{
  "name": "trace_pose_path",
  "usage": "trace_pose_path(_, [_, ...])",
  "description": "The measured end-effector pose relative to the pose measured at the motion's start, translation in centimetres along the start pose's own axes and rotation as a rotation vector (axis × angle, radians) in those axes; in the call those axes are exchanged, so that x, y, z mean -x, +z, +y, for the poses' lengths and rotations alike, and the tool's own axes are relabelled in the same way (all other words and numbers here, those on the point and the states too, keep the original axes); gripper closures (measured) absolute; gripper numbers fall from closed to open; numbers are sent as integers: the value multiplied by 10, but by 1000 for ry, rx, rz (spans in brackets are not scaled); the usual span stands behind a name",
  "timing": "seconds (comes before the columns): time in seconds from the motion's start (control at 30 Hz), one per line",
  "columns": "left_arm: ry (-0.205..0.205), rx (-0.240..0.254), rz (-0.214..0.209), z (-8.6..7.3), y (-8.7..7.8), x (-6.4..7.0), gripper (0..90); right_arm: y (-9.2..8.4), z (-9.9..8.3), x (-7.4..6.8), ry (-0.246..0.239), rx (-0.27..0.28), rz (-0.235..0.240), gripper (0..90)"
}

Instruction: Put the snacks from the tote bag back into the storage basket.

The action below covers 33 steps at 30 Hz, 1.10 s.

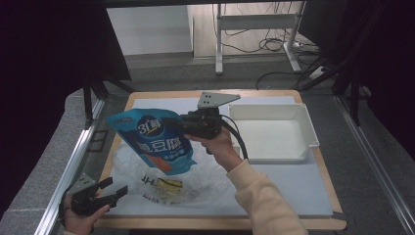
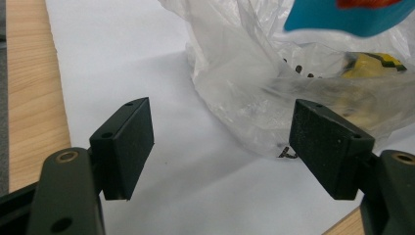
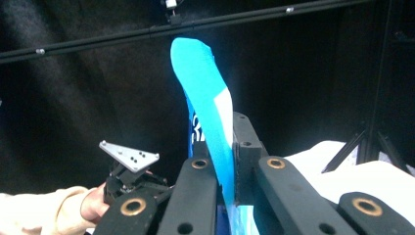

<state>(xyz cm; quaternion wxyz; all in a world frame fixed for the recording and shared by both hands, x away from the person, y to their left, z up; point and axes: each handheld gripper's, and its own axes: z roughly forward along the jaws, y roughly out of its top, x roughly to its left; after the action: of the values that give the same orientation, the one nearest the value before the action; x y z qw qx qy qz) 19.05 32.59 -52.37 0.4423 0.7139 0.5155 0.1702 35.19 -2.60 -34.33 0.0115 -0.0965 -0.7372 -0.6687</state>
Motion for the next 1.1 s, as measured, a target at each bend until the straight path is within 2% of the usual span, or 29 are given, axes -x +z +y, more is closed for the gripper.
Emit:
trace_pose_path(0.23, [-2,1,3,0,0,0,247,-22,17,-1,-11,38,-25,881])
trace_pose_path(0.47, [-3,1,4,0,0,0,247,-46,25,4,-17,55,-54,883])
trace_pose_path(0.87, [-2,0,7,0,0,0,247,-92,31,21,-1,82,-166,884])
trace_pose_path(1.1, [-2,0,7,1,0,0,247,-114,36,27,2,114,-208,884])
